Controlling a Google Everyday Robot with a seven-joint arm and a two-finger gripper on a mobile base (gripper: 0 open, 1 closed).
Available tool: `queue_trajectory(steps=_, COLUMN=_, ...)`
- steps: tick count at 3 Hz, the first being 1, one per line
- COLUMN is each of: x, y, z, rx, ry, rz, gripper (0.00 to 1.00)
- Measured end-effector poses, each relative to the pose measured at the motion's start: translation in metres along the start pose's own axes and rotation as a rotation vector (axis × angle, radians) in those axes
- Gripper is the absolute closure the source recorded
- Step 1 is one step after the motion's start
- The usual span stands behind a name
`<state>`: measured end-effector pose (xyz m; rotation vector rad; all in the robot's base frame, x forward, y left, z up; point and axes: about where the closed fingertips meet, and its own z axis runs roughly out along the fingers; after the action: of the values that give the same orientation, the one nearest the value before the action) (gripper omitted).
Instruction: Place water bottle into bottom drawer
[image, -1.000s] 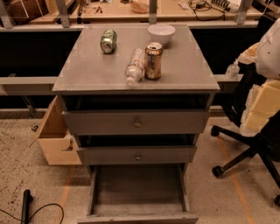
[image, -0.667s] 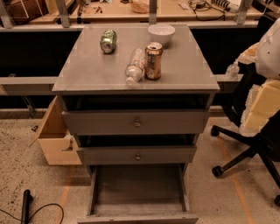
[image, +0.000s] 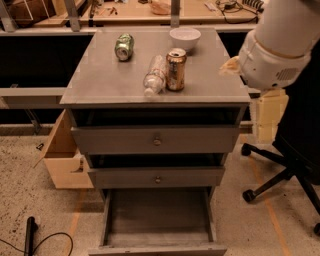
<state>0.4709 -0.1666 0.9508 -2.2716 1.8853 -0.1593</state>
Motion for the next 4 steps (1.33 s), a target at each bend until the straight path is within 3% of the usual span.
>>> queue_trajectory(steps=1, x=-0.027, y=-0.024, z=0.013, rx=-0.009, ry=0.007, rz=-0.247, gripper=0.0)
queue_trajectory(steps=2, x=-0.03, y=-0.029, z=0.014, rx=0.006, ry=0.007, rz=-0.349, gripper=0.0)
queue_trajectory(steps=3, x=-0.036, y=-0.038, z=0.013, rx=0.044, ry=0.008, rz=-0.401, gripper=0.0)
queue_trajectory(steps=4, x=-0.054, y=-0.074, z=0.006, rx=0.152, ry=0.025, rz=-0.564, gripper=0.0)
